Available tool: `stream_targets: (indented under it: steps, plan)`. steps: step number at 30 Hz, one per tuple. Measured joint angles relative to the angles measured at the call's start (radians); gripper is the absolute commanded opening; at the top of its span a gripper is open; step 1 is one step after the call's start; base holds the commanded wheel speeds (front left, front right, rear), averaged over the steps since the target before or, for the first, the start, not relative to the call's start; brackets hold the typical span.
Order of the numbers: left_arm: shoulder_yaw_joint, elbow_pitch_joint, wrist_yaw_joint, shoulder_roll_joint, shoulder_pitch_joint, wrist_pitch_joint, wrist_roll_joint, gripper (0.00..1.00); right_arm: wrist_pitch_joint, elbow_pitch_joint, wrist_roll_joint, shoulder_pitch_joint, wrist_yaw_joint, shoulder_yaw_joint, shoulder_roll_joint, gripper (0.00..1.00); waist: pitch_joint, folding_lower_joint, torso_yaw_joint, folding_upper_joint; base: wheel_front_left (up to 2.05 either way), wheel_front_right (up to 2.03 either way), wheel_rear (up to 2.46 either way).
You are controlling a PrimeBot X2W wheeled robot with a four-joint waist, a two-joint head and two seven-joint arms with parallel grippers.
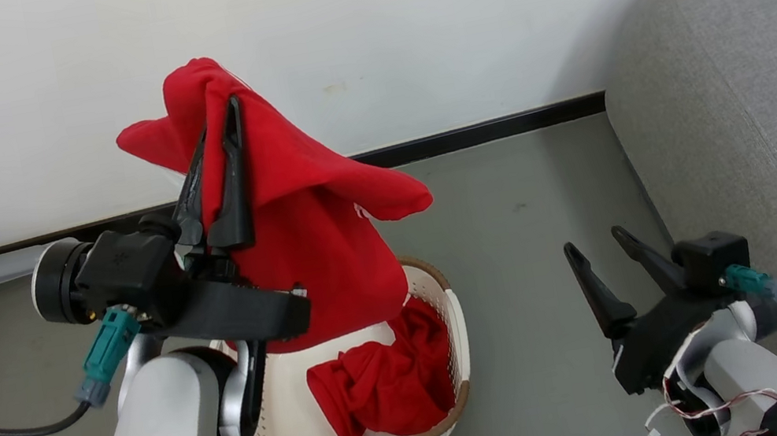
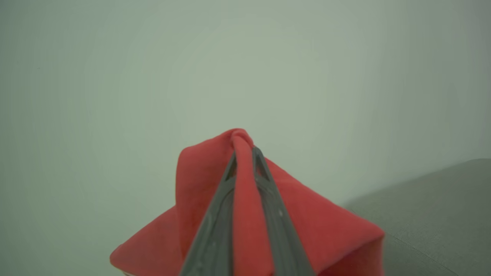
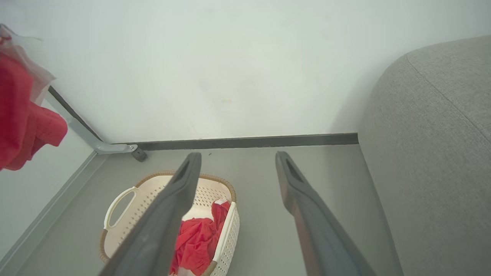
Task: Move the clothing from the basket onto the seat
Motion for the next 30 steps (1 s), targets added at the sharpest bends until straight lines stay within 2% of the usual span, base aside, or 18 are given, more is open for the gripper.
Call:
stream_targets:
  steps: [15, 26, 30]
  plan:
    - [0.0, -0.012, 0.015, 0.001, 0.002, 0.048, 0.0, 0.0, 0.0, -0.21, -0.083, -0.066, 0.025, 0.114, 0.001, 1.0, 0.003, 0.0, -0.012, 0.0, 0.0, 0.0, 0.0]
    - [-0.003, -0.014, 0.023, 0.004, 0.003, 0.069, 0.0, 0.0, -0.001, -0.358, -0.107, -0.103, 0.034, 0.237, -0.004, 1.0, -0.001, 0.0, -0.011, 0.0002, 0.0, 0.0, 0.0]
    - [-0.01, -0.014, 0.024, 0.002, 0.003, 0.075, 0.0, 0.0, -0.001, -0.406, -0.107, -0.131, 0.034, 0.303, -0.027, 1.0, -0.002, 0.0, -0.009, 0.0002, 0.0, 0.0, 0.0]
